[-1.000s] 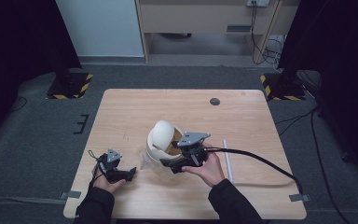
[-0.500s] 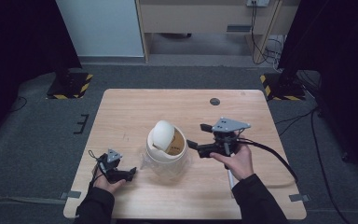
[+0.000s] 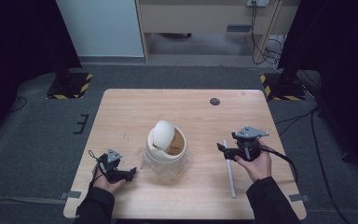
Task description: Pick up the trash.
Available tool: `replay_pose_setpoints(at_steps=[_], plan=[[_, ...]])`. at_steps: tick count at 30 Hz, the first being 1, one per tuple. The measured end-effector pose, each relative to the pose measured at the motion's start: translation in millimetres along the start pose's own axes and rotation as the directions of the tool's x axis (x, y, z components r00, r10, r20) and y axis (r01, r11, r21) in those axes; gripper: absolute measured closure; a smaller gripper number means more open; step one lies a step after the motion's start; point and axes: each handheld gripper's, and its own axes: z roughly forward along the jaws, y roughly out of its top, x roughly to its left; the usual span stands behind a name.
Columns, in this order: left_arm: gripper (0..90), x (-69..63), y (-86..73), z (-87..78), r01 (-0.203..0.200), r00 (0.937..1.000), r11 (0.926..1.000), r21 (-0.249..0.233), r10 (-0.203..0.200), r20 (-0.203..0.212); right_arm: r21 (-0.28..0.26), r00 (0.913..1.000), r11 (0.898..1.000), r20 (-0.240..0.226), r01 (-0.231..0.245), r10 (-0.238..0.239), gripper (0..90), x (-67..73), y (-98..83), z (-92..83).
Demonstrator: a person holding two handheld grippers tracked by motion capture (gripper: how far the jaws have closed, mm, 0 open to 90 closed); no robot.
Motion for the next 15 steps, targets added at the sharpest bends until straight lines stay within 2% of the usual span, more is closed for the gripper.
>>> replay_pose_setpoints(at_steps=[2,4,6,7,8,10,13,15], plan=[[0.0,0.0,0.0,0.0,0.000,1.0000,1.0000,0.000,0.000,0.000,0.031,0.9999,0.999,0.008,-0.015,0.015,26.2,-5.1,-10.2,3.2],[0.0,0.0,0.0,0.0,0.000,1.0000,1.0000,0.000,0.000,0.000,0.068,0.9967,0.995,0.044,-0.071,0.068,30.0,-10.9,-26.0,9.8],[0.0,0.0,0.0,0.0,0.000,1.0000,1.0000,0.000,0.000,0.000,0.086,0.9957,0.993,0.053,-0.080,0.075,31.0,-12.8,-30.9,12.2],[0.0,0.0,0.0,0.0,0.000,1.0000,1.0000,0.000,0.000,0.000,0.127,0.9948,0.988,0.069,-0.084,0.075,35.6,-16.5,-38.5,16.5],[0.0,0.0,0.0,0.0,0.000,1.0000,1.0000,0.000,0.000,0.000,0.150,0.9946,0.985,0.077,-0.080,0.070,35.6,-18.1,-41.1,18.5],[0.0,-0.2,-0.1,0.0,0.001,1.0000,1.0000,-0.001,-0.001,0.000,0.163,0.9941,0.983,0.085,-0.080,0.067,38.3,-19.4,-43.6,20.4],[0.0,-0.3,-0.1,0.0,0.001,1.0000,1.0000,-0.001,-0.001,0.000,0.214,0.9909,0.971,0.104,-0.106,0.085,44.2,-21.4,-48.5,25.6],[0.0,-0.3,-0.1,0.0,0.002,1.0000,1.0000,-0.001,-0.002,0.000,0.224,0.9906,0.968,0.104,-0.111,0.090,46.0,-20.2,-49.4,27.1]])
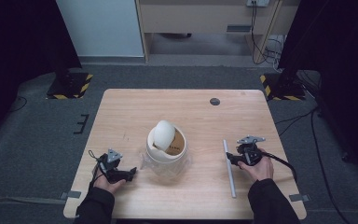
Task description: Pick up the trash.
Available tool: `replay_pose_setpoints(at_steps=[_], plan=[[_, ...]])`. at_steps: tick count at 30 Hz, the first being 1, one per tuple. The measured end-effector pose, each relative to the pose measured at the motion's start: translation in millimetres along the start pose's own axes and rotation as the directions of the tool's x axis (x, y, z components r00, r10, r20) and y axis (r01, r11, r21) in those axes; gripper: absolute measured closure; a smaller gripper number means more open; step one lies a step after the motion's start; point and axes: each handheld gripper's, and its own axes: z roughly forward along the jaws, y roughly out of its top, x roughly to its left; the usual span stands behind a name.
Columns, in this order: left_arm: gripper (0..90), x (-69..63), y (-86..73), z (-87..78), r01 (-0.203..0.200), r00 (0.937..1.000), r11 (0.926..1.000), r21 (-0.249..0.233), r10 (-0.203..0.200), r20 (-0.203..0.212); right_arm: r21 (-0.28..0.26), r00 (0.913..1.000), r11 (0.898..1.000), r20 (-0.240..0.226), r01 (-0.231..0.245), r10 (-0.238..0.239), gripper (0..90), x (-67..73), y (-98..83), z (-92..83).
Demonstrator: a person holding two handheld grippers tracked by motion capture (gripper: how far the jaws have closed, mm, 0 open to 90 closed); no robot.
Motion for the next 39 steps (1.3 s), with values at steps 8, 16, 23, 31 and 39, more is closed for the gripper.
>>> replay_pose_setpoints(at_steps=[8,16,23,31,39], plan=[[0.0,-0.3,0.1,0.1,0.004,1.0000,1.0000,0.000,-0.004,-0.002,0.066,0.9997,0.998,-0.015,-0.018,0.019,55.2,5.6,-2.7,5.3],[0.0,-0.3,0.3,0.1,0.003,1.0000,1.0000,0.001,-0.003,-0.002,0.115,0.9997,0.993,-0.019,-0.016,0.018,67.3,7.9,-5.0,8.4],[0.0,-0.2,0.5,0.1,0.003,1.0000,1.0000,0.003,-0.003,-0.002,0.118,0.9988,0.992,-0.031,-0.033,0.037,78.7,7.5,-5.9,8.3],[3.1,0.3,2.8,-1.9,0.003,1.0000,0.9998,0.022,-0.003,0.001,0.067,0.9975,0.997,-0.051,-0.044,0.048,79.1,2.9,-1.5,1.1],[15.7,1.9,7.0,-7.0,0.029,0.9994,0.9989,0.036,-0.030,0.018,-0.062,0.9938,0.996,-0.094,-0.064,0.058,79.0,-3.5,7.6,-15.7]])
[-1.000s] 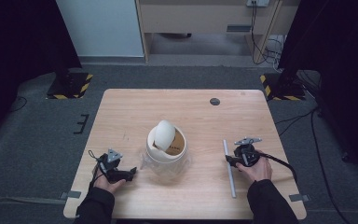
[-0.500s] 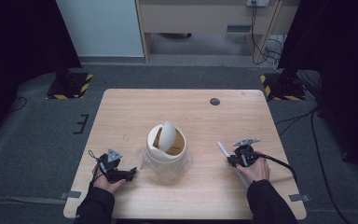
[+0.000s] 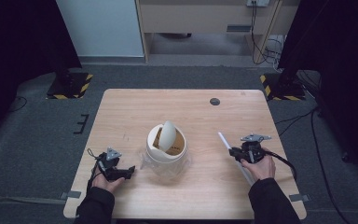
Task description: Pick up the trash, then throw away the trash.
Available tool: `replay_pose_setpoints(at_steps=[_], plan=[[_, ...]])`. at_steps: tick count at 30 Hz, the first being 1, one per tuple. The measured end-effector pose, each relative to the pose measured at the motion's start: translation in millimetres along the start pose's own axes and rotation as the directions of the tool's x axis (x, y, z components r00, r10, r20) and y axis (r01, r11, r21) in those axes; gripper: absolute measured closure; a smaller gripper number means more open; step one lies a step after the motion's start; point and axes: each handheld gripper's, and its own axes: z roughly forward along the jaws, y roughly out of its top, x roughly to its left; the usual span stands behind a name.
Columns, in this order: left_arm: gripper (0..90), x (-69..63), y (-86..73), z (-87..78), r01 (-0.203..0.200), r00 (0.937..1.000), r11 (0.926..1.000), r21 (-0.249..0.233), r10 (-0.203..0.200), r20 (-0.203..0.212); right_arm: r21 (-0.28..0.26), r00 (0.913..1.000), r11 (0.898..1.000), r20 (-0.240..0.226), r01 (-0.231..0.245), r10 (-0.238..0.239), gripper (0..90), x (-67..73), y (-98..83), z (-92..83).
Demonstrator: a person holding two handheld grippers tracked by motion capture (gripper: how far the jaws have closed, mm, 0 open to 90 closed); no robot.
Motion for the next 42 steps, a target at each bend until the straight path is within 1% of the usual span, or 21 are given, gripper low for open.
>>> replay_pose_setpoints(at_steps=[3,8,12,13,14,16,17,18,23,27,28,29,30,31,33,34,35,37,38,41,42], plan=[[19.4,0.4,1.6,-3.2,0.006,1.0000,0.9999,-0.014,-0.006,0.003,-0.052,0.9999,0.999,-0.008,0.007,-0.007,79.0,1.1,6.0,-7.0],[22.8,1.0,7.5,-11.9,0.027,0.9996,0.9946,-0.100,-0.027,0.001,-0.145,0.9997,0.989,-0.023,0.009,-0.013,79.0,1.1,14.2,-19.8],[23.7,0.4,11.9,-19.5,0.035,0.9994,0.9824,-0.184,-0.034,0.011,-0.226,0.9990,0.974,-0.044,-0.004,-0.006,79.0,0.9,19.9,-32.8],[24.4,-0.4,14.0,-24.0,0.033,0.9994,0.9738,-0.225,-0.032,0.008,-0.270,0.9984,0.963,-0.056,-0.011,-0.004,79.0,0.9,23.0,-39.7],[24.7,-0.4,14.0,-24.0,0.033,0.9994,0.9738,-0.225,-0.032,0.008,-0.270,0.9984,0.963,-0.056,-0.011,-0.004,79.0,0.9,23.0,-39.7],[24.9,-1.2,16.1,-29.2,0.035,0.9994,0.9638,-0.264,-0.034,0.006,-0.307,0.9985,0.952,-0.054,-0.005,-0.012,79.1,1.3,27.1,-47.5],[25.0,-2.5,18.5,-34.9,0.040,0.9992,0.9505,-0.308,-0.039,0.010,-0.347,0.9980,0.938,-0.063,-0.013,-0.009,79.1,2.1,31.3,-55.6],[25.0,-2.5,18.5,-34.9,0.040,0.9992,0.9505,-0.308,-0.039,0.010,-0.347,0.9980,0.938,-0.063,-0.013,-0.009,79.1,2.1,31.3,-55.6],[25.0,-6.5,24.6,-50.2,0.036,0.9992,0.9125,-0.407,-0.040,-0.002,-0.418,0.9960,0.909,-0.085,-0.011,-0.027,79.1,2.7,38.8,-74.0],[25.2,-11.2,28.7,-64.2,0.039,0.9990,0.8795,-0.474,-0.044,0.001,-0.458,0.9956,0.889,-0.087,-0.009,-0.035,79.1,2.8,44.1,-84.5],[25.8,-12.4,29.7,-68.0,0.039,0.9990,0.8686,-0.494,-0.044,0.002,-0.478,0.9949,0.878,-0.095,-0.016,-0.034,79.1,3.9,46.1,-88.9],[26.3,-15.3,32.2,-75.4,0.038,0.9993,0.8469,-0.530,-0.036,0.014,-0.486,0.9948,0.874,-0.095,-0.014,-0.037,79.1,4.7,47.0,-91.0],[27.0,-15.3,32.2,-75.4,0.038,0.9993,0.8469,-0.530,-0.036,0.014,-0.492,0.9947,0.871,-0.094,-0.009,-0.043,79.1,5.5,47.8,-93.0],[27.0,-16.9,33.4,-79.0,0.040,0.9992,0.8368,-0.546,-0.035,0.020,-0.492,0.9947,0.871,-0.094,-0.009,-0.043,79.1,5.5,47.8,-93.0],[27.8,-21.5,37.0,-86.1,0.050,0.9985,0.8095,-0.585,-0.028,0.047,-0.508,0.9939,0.861,-0.101,-0.013,-0.045,79.1,7.8,49.5,-96.7],[28.3,-25.0,40.0,-92.3,0.048,0.9986,0.7925,-0.608,-0.024,0.047,-0.530,0.9924,0.848,-0.112,-0.015,-0.052,79.1,10.4,51.1,-99.9],[28.6,-25.0,40.0,-92.3,0.048,0.9986,0.7925,-0.608,-0.024,0.047,-0.536,0.9914,0.844,-0.116,-0.011,-0.061,79.1,11.9,51.7,-101.5],[29.4,-29.3,44.4,-98.8,0.054,0.9979,0.7726,-0.633,-0.018,0.063,-0.539,0.9910,0.842,-0.113,-0.001,-0.071,79.1,13.1,52.5,-102.8],[29.4,-31.5,46.3,-102.0,0.059,0.9972,0.7655,-0.641,-0.016,0.073,-0.542,0.9904,0.841,-0.115,0.002,-0.077,79.1,14.7,53.4,-104.2],[30.5,-39.7,50.8,-109.4,0.087,0.9931,0.7429,-0.664,-0.012,0.117,-0.563,0.9873,0.826,-0.129,0.003,-0.092,79.1,18.9,56.4,-107.8],[30.8,-43.6,52.3,-110.6,0.101,0.9898,0.7383,-0.667,-0.006,0.142,-0.569,0.9864,0.822,-0.134,0.002,-0.095,79.1,20.5,57.3,-108.7]])
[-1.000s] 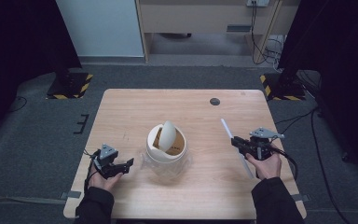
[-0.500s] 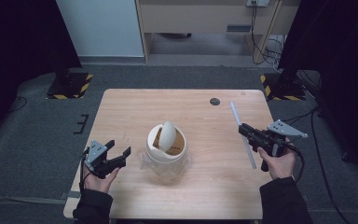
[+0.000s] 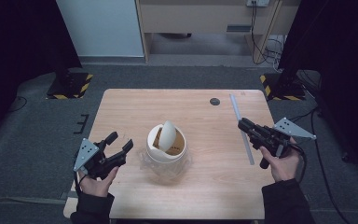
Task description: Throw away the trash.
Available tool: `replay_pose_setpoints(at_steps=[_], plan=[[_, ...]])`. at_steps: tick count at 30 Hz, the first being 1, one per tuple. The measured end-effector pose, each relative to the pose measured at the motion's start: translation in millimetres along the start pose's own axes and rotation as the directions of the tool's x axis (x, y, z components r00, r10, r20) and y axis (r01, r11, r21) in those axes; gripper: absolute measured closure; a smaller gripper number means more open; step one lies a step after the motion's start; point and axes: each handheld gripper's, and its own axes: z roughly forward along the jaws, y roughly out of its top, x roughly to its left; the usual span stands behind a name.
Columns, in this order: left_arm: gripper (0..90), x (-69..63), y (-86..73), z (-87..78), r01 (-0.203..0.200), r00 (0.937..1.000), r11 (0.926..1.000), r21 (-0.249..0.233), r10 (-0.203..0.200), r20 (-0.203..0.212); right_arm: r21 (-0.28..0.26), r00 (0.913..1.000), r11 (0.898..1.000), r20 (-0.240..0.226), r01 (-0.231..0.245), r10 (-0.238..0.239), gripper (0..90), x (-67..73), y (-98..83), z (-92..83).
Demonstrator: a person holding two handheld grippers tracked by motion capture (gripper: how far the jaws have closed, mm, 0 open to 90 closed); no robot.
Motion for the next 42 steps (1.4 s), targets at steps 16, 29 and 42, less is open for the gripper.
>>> replay_pose_setpoints(at_steps=[16,29,42], plan=[[33.1,-56.3,26.0,10.7,0.008,0.9855,0.9976,-0.068,0.004,0.170,-0.029,0.9967,0.999,-0.074,0.032,-0.034,79.0,23.3,8.5,7.1],[35.7,-80.4,40.2,32.5,0.002,0.9744,0.9963,-0.086,0.017,0.224,-0.038,0.9923,0.998,-0.116,0.040,-0.044,79.0,32.7,9.0,10.2],[38.9,-115.0,53.9,78.2,0.035,0.9559,0.9960,-0.082,-0.009,0.293,-0.033,0.9870,0.998,-0.149,0.056,-0.061,79.0,41.6,6.2,14.5]])
